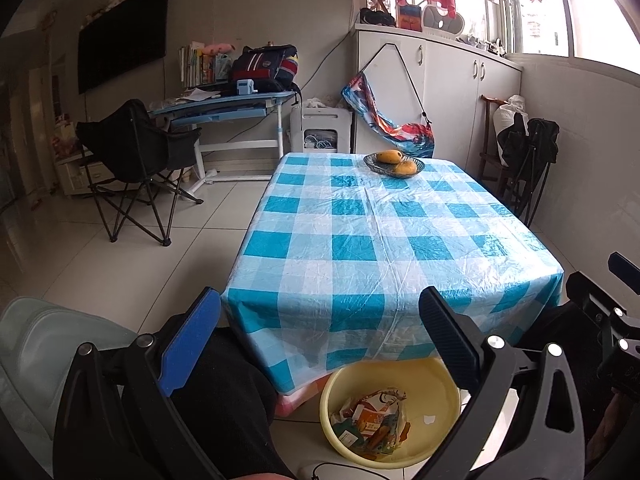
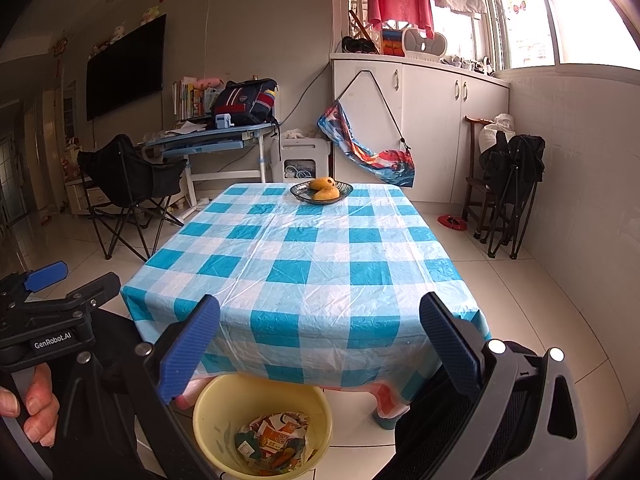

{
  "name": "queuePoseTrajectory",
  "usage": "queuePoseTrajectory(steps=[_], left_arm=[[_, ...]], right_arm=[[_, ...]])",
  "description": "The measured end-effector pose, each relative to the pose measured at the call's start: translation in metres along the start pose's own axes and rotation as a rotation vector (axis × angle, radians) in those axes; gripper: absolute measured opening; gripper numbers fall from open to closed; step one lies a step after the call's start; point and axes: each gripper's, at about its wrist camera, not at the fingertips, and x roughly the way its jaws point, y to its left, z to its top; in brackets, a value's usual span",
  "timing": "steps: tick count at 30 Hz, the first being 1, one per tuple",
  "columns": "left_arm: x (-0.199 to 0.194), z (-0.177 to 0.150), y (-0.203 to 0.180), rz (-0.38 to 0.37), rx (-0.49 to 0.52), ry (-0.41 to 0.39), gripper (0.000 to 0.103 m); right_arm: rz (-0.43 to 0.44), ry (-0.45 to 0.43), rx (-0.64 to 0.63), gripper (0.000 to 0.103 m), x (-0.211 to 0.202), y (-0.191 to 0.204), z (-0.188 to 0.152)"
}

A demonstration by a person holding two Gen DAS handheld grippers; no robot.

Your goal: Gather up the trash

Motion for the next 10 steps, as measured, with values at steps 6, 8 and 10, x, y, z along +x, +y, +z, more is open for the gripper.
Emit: queuePoseTrajectory(steps=[6, 8, 10], left_arm=[[0.011, 0.001, 0.006, 0.031, -0.004, 0.072, 0.096], [0.013, 0.0, 0.008, 0.038, -0.011, 0.085, 0.096], [0.014, 0.0, 0.01, 0.055, -0.014, 0.084, 0.096]], right_arm=[[0.0, 0.0, 0.001, 0.096, 0.001, 0.0, 0.0], [0.0, 0.0, 0.0, 0.096, 0.001, 0.001, 0.001], [0.0, 0.001, 0.0, 0.096, 0.0, 0.0, 0.0]])
